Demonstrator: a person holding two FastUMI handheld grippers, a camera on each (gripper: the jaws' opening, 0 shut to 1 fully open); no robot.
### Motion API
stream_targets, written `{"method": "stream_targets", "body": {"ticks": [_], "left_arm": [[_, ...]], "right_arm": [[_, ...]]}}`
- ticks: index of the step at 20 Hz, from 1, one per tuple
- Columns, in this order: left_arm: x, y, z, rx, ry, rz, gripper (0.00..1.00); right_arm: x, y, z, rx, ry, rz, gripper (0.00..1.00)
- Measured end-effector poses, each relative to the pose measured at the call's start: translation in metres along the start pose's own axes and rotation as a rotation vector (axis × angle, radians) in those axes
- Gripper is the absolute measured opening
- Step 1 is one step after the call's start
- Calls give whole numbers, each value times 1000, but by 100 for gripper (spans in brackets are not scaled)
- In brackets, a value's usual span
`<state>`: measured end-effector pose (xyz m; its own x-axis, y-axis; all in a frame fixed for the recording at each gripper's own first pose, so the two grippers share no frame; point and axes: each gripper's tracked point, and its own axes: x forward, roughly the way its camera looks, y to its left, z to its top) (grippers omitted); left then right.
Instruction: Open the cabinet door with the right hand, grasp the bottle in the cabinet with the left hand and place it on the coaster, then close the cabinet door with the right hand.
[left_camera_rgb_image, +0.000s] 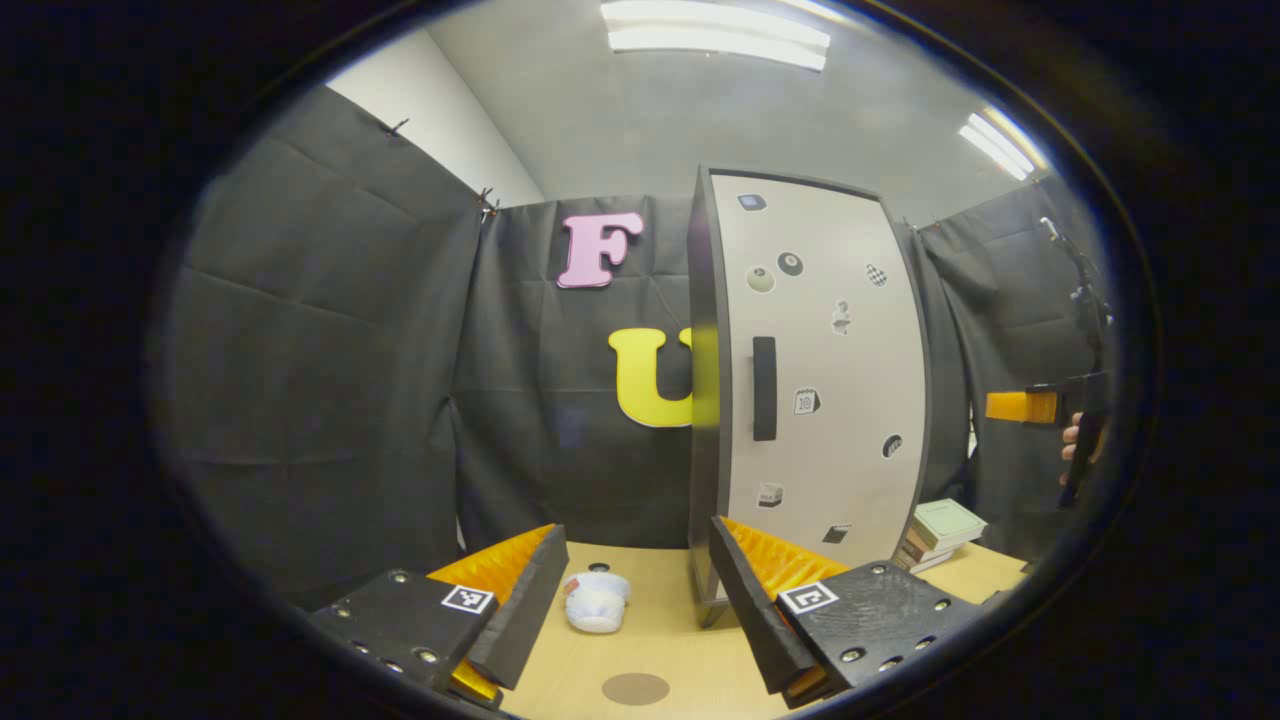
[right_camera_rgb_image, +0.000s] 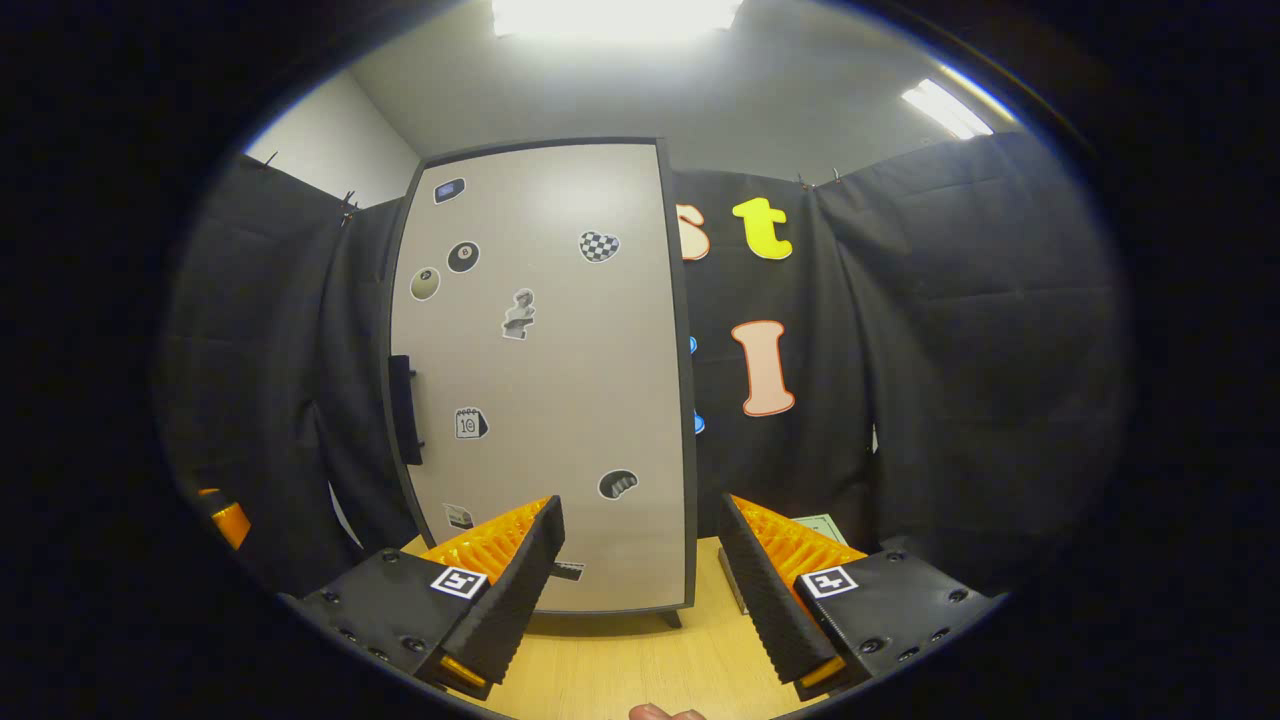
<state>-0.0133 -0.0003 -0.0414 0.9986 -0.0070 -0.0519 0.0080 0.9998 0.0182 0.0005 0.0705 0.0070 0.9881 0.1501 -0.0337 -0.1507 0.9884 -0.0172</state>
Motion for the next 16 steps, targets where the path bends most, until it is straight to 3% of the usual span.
{"method": "stream_targets", "body": {"ticks": [8, 16], "left_arm": [[-11, 9, -15, -11, 14, 37, 87], [-29, 19, -42, 14, 68, 81, 85]], "right_arm": [[24, 51, 31, -8, -9, 118, 95], [61, 133, 50, -16, -12, 253, 98]]}}
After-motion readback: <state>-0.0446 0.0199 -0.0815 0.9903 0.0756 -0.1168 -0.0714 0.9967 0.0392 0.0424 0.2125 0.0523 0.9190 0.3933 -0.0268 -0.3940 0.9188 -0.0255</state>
